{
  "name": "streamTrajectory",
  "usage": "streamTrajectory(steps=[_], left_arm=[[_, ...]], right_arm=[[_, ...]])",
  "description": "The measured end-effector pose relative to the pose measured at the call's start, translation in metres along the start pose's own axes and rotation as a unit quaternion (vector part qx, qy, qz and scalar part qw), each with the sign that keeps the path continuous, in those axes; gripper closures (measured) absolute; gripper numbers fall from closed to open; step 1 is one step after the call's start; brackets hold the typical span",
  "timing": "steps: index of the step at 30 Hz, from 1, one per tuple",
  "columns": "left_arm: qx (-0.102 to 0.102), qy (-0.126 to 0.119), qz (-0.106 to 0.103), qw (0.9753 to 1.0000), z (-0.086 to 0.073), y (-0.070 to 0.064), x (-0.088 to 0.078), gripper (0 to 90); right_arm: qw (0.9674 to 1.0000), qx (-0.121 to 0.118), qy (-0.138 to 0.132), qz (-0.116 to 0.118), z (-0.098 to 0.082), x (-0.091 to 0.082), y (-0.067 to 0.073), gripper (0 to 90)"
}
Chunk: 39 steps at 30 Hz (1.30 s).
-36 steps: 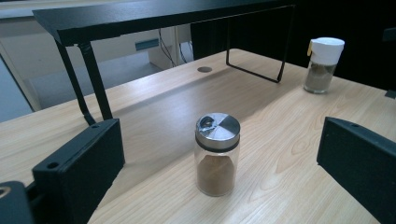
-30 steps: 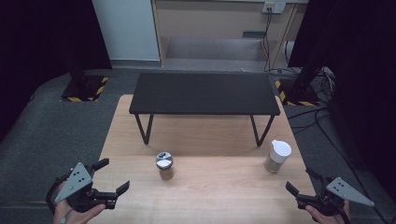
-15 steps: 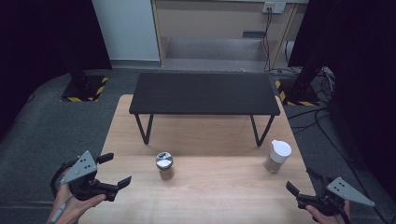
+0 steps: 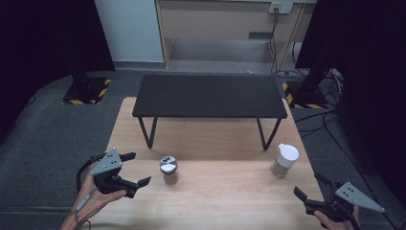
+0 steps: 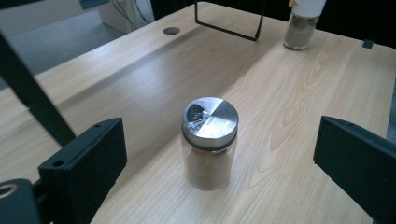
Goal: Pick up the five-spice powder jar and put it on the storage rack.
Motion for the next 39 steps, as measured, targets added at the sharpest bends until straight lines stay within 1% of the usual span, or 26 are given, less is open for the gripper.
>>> streamTrajectory(steps=[1,3,5,9,10,11,13,14,15,16,18,21,22,23,29,30,32,36,37,39], left_arm=[[0.008,0.007,-0.001,0.9999,0.001,0.001,0.007,1.7],[0.012,0.009,-0.004,0.9999,0.001,0.001,0.013,1.8],[0.007,0.011,-0.008,0.9999,0.0,0.003,0.019,1.8],[0.008,0.018,-0.013,0.9997,-0.001,0.006,0.032,1.9],[0.008,0.018,-0.013,0.9997,-0.001,0.006,0.032,2.2],[0.008,0.021,-0.017,0.9996,-0.003,0.008,0.038,2.3],[0.012,0.023,-0.023,0.9994,-0.004,0.01,0.044,2.5],[0.015,0.025,-0.024,0.9993,-0.005,0.011,0.047,3.3],[0.013,0.027,-0.025,0.9992,-0.006,0.012,0.05,3.5],[0.013,0.027,-0.025,0.9992,-0.006,0.012,0.05,3.5],[0.014,0.034,-0.026,0.999,-0.007,0.014,0.058,3.9],[0.007,0.035,-0.029,0.9989,-0.009,0.017,0.066,4.2],[0.007,0.035,-0.029,0.9989,-0.009,0.017,0.066,4.4],[0.008,0.039,-0.03,0.9987,-0.01,0.019,0.07,4.7],[0.007,0.046,-0.036,0.9983,-0.012,0.02,0.083,6.1],[0.007,0.046,-0.036,0.9983,-0.012,0.02,0.083,6.3],[0.004,0.045,-0.04,0.9982,-0.013,0.02,0.089,7.1],[0.008,0.049,-0.044,0.9978,-0.014,0.02,0.095,8.6],[0.01,0.054,-0.045,0.9975,-0.014,0.021,0.099,9.1],[0.006,0.052,-0.049,0.9974,-0.015,0.022,0.102,9.9]], right_arm=[[1.0,0.0,0.0,-0.001,0.0,0.0,0.0,2.2],[1.0,0.0,0.0,0.0,0.0,0.0,0.0,2.2],[1.0,0.0,-0.001,0.0,0.0,0.0,0.0,2.2],[1.0,0.0,-0.001,-0.001,0.0,-0.001,0.0,2.3],[1.0,0.0,-0.001,-0.001,0.0,-0.001,0.0,2.3],[1.0,0.0,-0.003,-0.001,0.0,-0.001,0.0,2.3],[1.0,-0.001,-0.003,-0.001,0.0,-0.001,0.0,2.4],[1.0,-0.001,-0.003,-0.001,0.0,-0.001,0.0,2.4],[1.0,0.0,-0.003,-0.001,0.0,-0.001,0.001,2.4],[1.0,0.0,-0.003,-0.001,0.0,-0.001,0.001,2.4],[1.0,0.0,-0.003,-0.002,0.0,-0.001,0.0,2.4],[1.0,0.0,-0.002,-0.001,0.0,-0.001,0.0,2.5],[1.0,0.0,-0.002,-0.001,0.0,-0.001,0.0,2.5],[1.0,0.001,-0.003,-0.002,0.0,-0.001,0.0,2.5],[1.0,0.0,-0.003,-0.002,0.0,-0.001,0.0,2.5],[1.0,0.0,-0.003,-0.002,0.0,-0.001,0.0,2.5],[1.0,0.002,-0.004,-0.001,0.0,-0.001,0.0,2.5],[1.0,0.002,-0.004,-0.001,0.0,-0.002,0.0,2.6],[1.0,0.003,-0.004,-0.001,0.0,-0.002,0.0,2.5],[1.0,0.002,-0.004,-0.001,0.0,-0.002,0.0,2.5]])
Point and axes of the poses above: each handheld gripper's, and its own axes: x roughly forward along the jaws, z roughly out of its top, y roughly to its left, the point moved 10 cm from there along x, roughly forward along the jaws, and after that the axes turned 1 degree about -z, right-handed, at the moved point
